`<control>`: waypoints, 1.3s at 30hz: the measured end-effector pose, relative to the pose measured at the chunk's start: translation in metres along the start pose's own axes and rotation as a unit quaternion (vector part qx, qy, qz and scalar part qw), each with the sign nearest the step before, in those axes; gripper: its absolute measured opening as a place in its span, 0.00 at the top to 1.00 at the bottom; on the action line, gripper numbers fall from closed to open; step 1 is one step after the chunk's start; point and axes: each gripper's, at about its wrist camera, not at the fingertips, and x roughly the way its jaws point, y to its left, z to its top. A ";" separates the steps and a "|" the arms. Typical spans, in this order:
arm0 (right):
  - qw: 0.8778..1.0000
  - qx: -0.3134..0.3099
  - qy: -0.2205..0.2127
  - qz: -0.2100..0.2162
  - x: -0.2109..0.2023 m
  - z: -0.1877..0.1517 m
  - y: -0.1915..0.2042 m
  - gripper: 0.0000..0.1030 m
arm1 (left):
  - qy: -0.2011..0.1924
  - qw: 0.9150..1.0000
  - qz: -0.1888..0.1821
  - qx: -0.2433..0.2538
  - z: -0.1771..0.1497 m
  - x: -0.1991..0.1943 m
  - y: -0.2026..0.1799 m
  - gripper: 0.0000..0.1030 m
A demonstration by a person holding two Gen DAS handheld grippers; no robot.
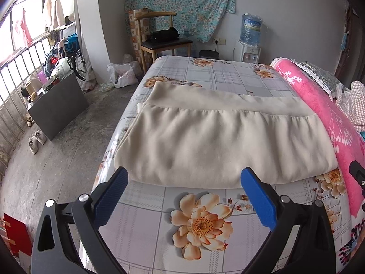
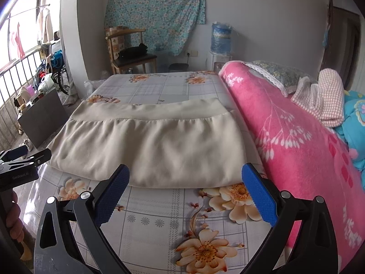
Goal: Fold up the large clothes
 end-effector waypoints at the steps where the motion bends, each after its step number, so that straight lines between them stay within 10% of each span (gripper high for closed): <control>1: 1.000 -0.004 0.000 -0.004 -0.002 0.000 0.003 0.08 | -0.001 1.000 0.004 0.000 -0.002 -0.004 0.001 0.05; 39: 0.996 -0.016 0.083 0.022 0.003 -0.021 0.058 0.08 | 0.049 0.998 -0.031 0.004 -0.024 -0.014 -0.013 0.05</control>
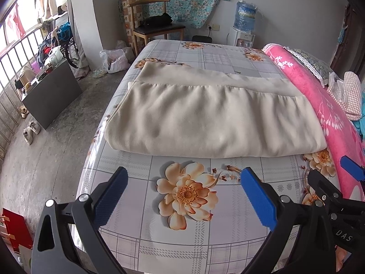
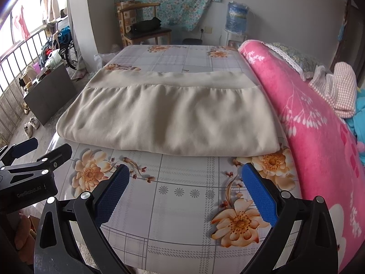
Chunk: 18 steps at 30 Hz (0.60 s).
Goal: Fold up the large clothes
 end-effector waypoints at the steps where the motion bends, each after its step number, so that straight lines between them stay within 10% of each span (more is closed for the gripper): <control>1: 1.000 0.000 0.000 0.000 0.000 0.000 0.000 0.08 | 0.000 1.000 0.000 0.001 0.000 0.000 0.000 0.05; 18: 1.000 0.000 0.000 0.001 0.000 0.002 -0.006 0.08 | 0.003 1.000 -0.008 0.002 -0.001 0.001 -0.005 0.05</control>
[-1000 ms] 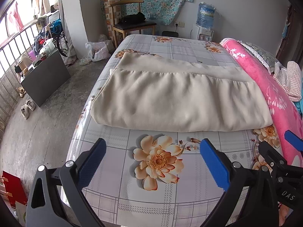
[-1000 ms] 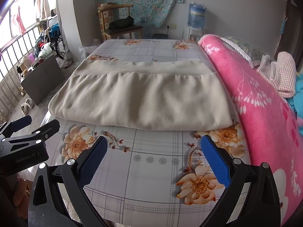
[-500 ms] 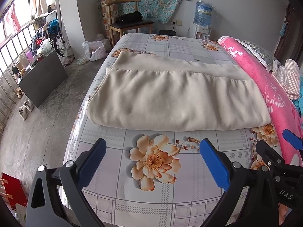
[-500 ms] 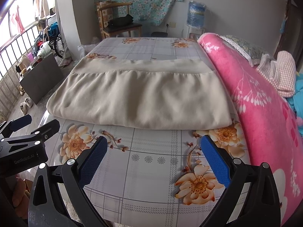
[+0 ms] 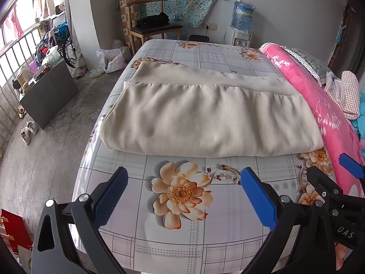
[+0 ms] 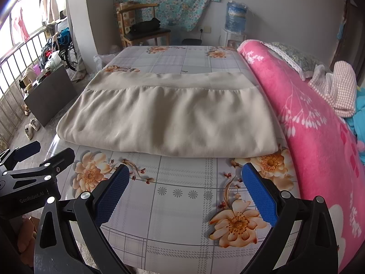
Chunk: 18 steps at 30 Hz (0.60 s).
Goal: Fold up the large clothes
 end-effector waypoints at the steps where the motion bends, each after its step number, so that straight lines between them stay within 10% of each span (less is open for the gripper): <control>1: 1.000 0.000 0.000 0.000 0.000 0.000 0.000 0.08 | 0.000 1.000 0.000 0.000 0.000 0.000 0.000 0.05; 18: 1.000 0.000 0.006 0.000 -0.001 0.003 -0.002 0.08 | 0.002 1.000 -0.003 0.002 0.002 0.000 -0.004 0.05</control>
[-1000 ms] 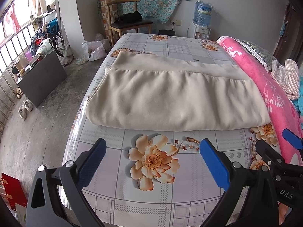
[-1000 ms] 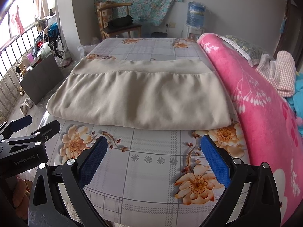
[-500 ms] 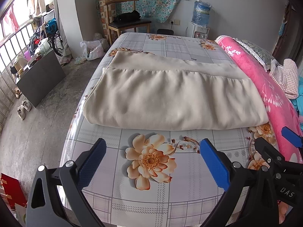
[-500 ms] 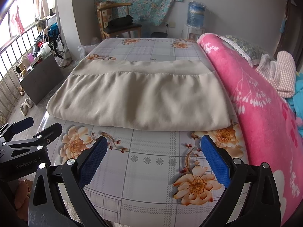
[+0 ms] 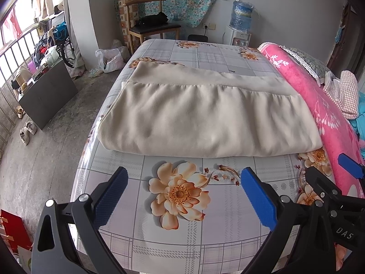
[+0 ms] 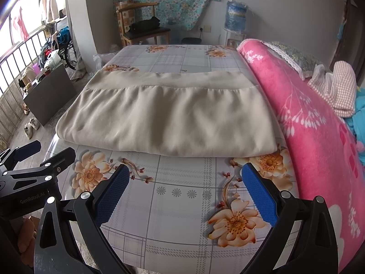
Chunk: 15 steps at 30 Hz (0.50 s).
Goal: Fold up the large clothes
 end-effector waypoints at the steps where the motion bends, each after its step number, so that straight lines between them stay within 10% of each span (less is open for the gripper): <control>1: 1.000 0.000 0.001 0.000 0.000 0.000 0.000 0.08 | 0.000 1.000 0.000 0.000 0.000 0.000 0.000 0.05; 15: 1.000 0.005 0.011 -0.003 0.004 -0.001 -0.004 0.08 | 0.005 1.000 -0.003 -0.001 -0.003 0.002 -0.001 0.05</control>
